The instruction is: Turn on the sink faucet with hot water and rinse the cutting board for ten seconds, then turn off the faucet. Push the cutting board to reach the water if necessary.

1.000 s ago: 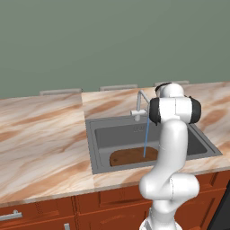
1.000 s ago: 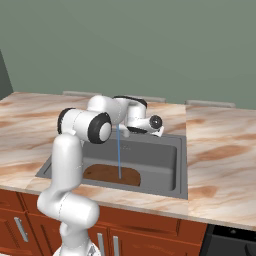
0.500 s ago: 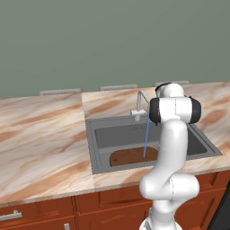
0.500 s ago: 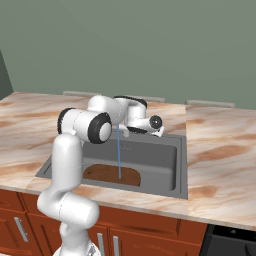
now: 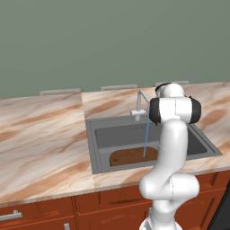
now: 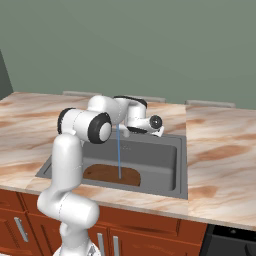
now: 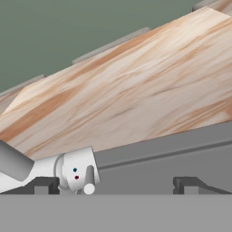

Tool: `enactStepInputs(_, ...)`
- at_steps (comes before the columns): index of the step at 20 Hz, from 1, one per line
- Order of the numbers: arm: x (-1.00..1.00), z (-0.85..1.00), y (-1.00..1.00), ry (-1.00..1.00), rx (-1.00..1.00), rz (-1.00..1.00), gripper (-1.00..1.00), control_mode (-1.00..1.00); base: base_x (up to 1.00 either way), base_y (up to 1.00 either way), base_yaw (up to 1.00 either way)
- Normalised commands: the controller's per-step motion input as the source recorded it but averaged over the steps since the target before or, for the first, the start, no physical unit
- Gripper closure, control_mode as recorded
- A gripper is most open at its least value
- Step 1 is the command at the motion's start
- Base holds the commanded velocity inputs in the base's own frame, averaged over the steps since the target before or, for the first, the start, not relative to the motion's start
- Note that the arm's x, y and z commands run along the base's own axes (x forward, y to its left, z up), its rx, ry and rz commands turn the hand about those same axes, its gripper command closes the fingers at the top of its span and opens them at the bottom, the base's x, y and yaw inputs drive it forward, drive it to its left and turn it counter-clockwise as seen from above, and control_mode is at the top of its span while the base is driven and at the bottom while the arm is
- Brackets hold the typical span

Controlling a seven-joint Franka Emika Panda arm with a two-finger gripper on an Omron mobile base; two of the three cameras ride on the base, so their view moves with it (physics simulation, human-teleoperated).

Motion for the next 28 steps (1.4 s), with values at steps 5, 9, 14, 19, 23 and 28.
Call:
enactStepInputs(5, 0.0, 0.0, 0.0, 0.0, 0.0, 0.0, -1.0, -1.0, 0.0, 0.0, 0.0)
enactStepInputs(9, 0.0, 0.0, 0.0, 0.0, 0.0, 0.0, -1.0, -1.0, 0.0, 0.0, 0.0)
enactStepInputs(14, 0.0, 0.0, 0.0, 0.0, 0.0, 0.0, -1.0, -1.0, 0.0, 0.0, 0.0)
enactStepInputs(19, 0.0, 0.0, 0.0, 0.0, 0.0, 0.0, -1.0, -1.0, 0.0, 0.0, 0.0)
enactStepInputs(23, 0.0, 0.0, 0.0, 0.0, 0.0, 0.0, -1.0, -1.0, 0.0, 0.0, 0.0)
enactStepInputs(28, 0.0, 0.0, 0.0, 0.0, 0.0, 0.0, -1.0, -1.0, 0.0, 0.0, 0.0)
